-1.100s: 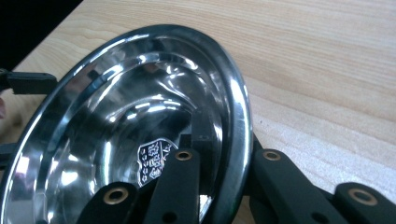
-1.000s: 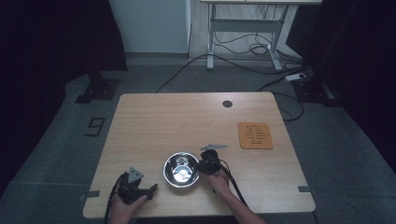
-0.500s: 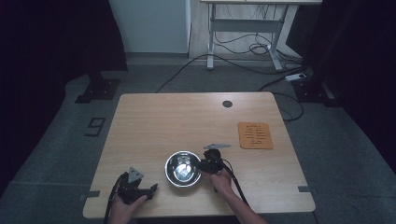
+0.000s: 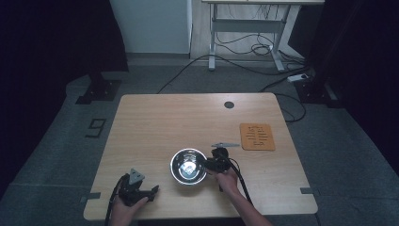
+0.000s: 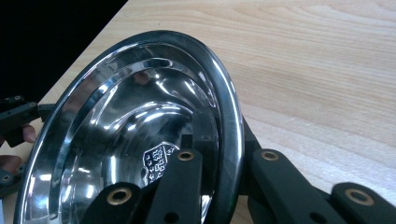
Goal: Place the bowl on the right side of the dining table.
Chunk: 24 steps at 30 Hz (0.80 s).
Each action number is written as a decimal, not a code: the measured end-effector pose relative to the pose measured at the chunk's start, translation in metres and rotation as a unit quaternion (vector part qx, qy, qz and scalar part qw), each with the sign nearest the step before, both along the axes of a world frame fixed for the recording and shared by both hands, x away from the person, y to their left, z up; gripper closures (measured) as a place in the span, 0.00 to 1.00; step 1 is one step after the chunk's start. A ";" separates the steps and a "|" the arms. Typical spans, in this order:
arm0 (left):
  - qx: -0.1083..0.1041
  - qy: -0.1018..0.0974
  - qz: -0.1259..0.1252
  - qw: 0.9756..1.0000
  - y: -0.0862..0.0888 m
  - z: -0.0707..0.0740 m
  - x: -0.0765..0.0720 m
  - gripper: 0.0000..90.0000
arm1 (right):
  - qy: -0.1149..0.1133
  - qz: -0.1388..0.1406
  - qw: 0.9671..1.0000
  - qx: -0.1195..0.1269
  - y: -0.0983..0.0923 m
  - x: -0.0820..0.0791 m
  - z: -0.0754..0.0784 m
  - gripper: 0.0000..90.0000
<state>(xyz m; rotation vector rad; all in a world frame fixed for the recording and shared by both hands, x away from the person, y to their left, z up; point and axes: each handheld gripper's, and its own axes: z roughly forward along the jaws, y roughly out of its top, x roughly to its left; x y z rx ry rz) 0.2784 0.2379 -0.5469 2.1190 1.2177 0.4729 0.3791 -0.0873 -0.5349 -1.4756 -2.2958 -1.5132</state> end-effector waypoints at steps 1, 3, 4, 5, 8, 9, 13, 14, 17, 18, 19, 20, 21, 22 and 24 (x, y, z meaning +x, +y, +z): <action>0.000 0.000 0.000 1.000 0.000 0.000 0.000 0.13 | -0.002 -0.002 1.000 0.002 -0.002 0.001 0.001 0.95; 0.000 0.000 0.000 1.000 0.000 0.000 0.000 0.13 | -0.002 -0.005 1.000 0.004 -0.004 0.001 0.002 0.95; 0.000 0.000 0.000 1.000 0.000 0.000 0.000 0.13 | -0.003 -0.008 1.000 0.006 -0.006 0.002 0.003 0.95; 0.000 0.000 0.000 1.000 0.000 0.000 0.000 0.13 | -0.005 -0.012 1.000 0.009 -0.009 0.003 0.005 0.95; 0.000 0.000 0.000 1.000 0.000 0.000 0.000 0.13 | -0.004 -0.017 1.000 0.012 -0.012 0.003 0.006 0.95; 0.000 0.000 0.000 1.000 0.000 0.000 0.000 0.13 | -0.005 -0.018 1.000 0.013 -0.013 0.004 0.007 0.95; 0.000 0.000 0.000 1.000 0.000 0.000 0.000 0.13 | -0.007 -0.025 1.000 0.015 -0.017 0.005 0.008 0.95; 0.000 0.000 0.000 1.000 0.000 0.000 0.000 0.13 | -0.008 -0.027 0.999 0.016 -0.018 0.005 0.009 0.95; 0.000 0.000 0.000 1.000 0.000 0.000 0.000 0.13 | -0.011 -0.031 0.999 0.020 -0.021 0.006 0.011 0.95; 0.000 0.000 0.000 1.000 0.000 0.000 0.000 0.13 | -0.011 -0.031 0.999 0.020 -0.021 0.006 0.011 0.95; 0.000 0.000 0.000 1.000 0.000 0.000 0.000 0.13 | -0.011 -0.033 0.999 0.023 -0.023 0.006 0.013 0.95; 0.000 0.000 0.000 1.000 0.000 0.000 0.000 0.13 | -0.011 -0.033 0.999 0.023 -0.023 0.006 0.013 0.95; 0.000 0.000 0.000 1.000 0.000 0.000 0.000 0.13 | -0.013 -0.038 0.999 0.026 -0.025 0.007 0.015 0.95; 0.000 0.000 0.000 1.000 0.000 0.000 0.000 0.13 | -0.014 -0.040 0.999 0.027 -0.026 0.007 0.015 0.95; 0.000 0.000 0.000 1.000 0.000 0.000 0.000 0.13 | -0.014 -0.041 0.999 0.028 -0.028 0.007 0.016 0.95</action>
